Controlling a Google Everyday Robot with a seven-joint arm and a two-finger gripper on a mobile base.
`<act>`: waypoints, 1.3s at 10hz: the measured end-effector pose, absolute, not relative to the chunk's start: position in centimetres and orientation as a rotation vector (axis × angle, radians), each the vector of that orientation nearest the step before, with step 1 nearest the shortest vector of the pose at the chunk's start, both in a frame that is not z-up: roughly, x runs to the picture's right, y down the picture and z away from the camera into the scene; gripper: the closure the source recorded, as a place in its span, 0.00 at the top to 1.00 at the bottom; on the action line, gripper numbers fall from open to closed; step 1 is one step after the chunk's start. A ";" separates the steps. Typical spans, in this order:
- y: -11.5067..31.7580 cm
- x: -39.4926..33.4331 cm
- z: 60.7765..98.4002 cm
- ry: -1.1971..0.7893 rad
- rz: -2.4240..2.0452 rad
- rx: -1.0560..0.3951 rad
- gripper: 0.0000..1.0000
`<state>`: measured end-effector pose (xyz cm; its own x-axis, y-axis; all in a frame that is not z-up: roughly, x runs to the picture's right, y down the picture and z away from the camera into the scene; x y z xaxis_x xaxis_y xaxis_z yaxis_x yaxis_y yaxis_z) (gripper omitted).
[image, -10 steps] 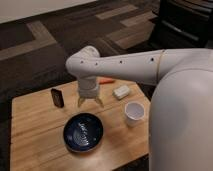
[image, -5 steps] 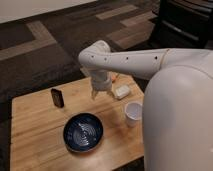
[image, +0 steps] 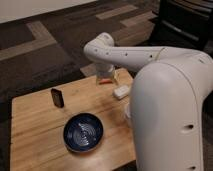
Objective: Place the pepper on the white sponge
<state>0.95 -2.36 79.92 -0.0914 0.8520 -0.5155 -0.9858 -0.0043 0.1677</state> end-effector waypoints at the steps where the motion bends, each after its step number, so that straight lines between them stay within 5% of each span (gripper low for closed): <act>1: -2.4 1.0 79.9 0.563 1.575 -0.304 0.65; 5: -2.4 1.1 79.9 0.565 1.582 -0.300 0.65; 13: -6.5 0.1 88.7 0.520 1.740 -0.137 0.65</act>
<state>0.11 -6.52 88.68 -0.2408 0.8988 -0.3663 -0.9524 -0.1460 0.2678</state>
